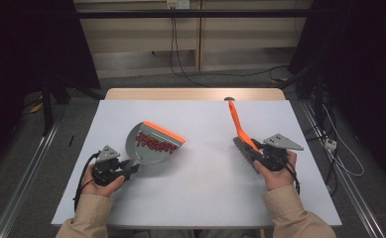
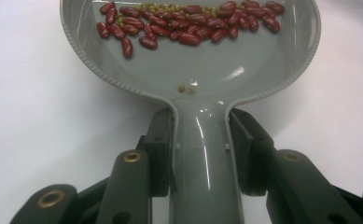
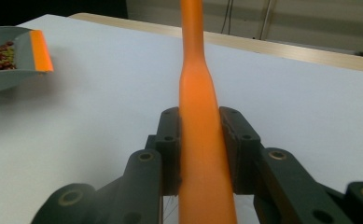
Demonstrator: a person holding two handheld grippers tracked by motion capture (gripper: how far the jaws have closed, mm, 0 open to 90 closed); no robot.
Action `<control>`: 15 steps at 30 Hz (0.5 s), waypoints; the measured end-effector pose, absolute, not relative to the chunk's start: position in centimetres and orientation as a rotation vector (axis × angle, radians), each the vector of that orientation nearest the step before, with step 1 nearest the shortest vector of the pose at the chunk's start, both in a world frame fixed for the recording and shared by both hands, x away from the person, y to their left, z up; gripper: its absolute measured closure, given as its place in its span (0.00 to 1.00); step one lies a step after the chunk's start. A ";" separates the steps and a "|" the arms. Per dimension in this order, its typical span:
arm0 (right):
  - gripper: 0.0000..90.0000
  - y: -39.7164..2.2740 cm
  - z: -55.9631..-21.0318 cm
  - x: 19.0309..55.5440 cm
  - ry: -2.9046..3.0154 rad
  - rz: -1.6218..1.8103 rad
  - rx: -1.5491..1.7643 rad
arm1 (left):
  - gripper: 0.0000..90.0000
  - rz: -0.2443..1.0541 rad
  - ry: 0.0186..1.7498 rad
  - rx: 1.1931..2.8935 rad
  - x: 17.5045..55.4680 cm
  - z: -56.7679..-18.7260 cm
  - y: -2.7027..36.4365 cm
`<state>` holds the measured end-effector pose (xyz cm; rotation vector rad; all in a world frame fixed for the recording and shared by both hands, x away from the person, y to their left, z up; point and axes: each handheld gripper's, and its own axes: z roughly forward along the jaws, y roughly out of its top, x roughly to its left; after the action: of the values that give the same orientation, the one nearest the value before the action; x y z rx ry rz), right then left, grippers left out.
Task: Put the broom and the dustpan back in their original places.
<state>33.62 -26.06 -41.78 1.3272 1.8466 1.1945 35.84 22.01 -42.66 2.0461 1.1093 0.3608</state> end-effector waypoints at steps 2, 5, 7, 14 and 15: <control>0.79 -26.6 -41.9 33.5 1.837 1.182 1.343 | 0.70 0.379 1.168 2.026 36.2 -42.9 22.6; 0.79 -27.7 -42.2 33.3 1.817 1.153 1.361 | 0.70 0.403 1.238 2.016 36.6 -43.2 23.3; 0.79 -28.5 -42.3 33.3 1.800 1.138 1.377 | 0.70 0.429 1.273 2.014 36.8 -43.4 23.5; 0.79 -30.8 -42.6 33.2 1.741 0.999 1.384 | 0.70 0.444 1.343 1.982 37.4 -43.6 23.2; 0.79 -31.0 -42.7 33.1 1.726 0.985 1.394 | 0.70 0.445 1.345 1.984 37.4 -43.6 23.1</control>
<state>33.11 -31.04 -42.66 1.3942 1.7262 0.9850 37.39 23.07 -43.63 1.9845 1.3452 0.4454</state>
